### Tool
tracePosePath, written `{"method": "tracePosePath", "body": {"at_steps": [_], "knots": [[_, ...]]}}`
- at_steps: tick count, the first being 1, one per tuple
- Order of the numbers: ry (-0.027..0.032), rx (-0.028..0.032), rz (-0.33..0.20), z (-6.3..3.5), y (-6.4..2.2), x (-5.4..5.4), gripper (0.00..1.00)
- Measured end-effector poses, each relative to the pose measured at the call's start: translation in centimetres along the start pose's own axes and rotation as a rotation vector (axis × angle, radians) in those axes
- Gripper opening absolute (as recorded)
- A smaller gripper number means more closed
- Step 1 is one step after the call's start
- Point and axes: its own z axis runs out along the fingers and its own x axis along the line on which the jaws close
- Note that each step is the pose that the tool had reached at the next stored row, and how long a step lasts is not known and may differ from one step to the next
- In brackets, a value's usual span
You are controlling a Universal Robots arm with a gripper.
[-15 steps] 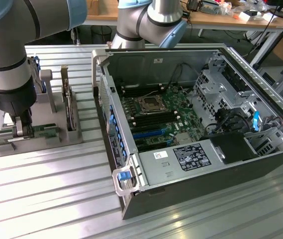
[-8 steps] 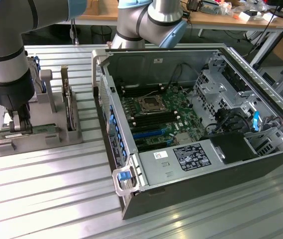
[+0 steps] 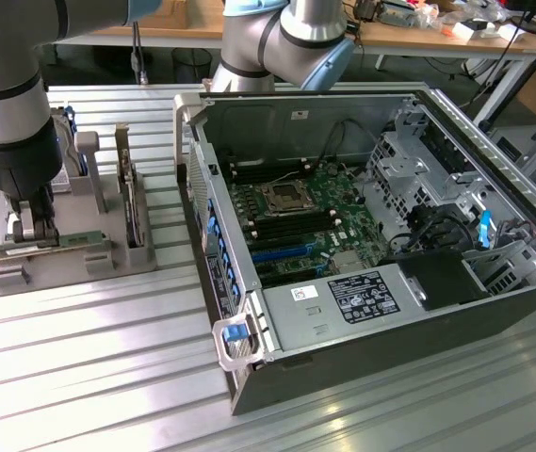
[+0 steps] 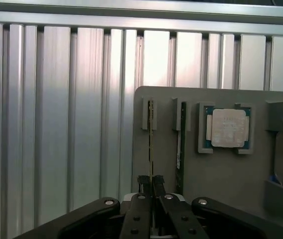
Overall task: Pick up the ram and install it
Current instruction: 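Pick up the ram and move it above insertion slot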
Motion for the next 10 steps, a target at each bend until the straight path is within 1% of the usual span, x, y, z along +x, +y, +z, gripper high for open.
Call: {"method": "tracePosePath", "body": {"at_steps": [10], "knots": [[0.0000,0.0000,0.000,-0.87,0.04,-0.02,0.13]]}}
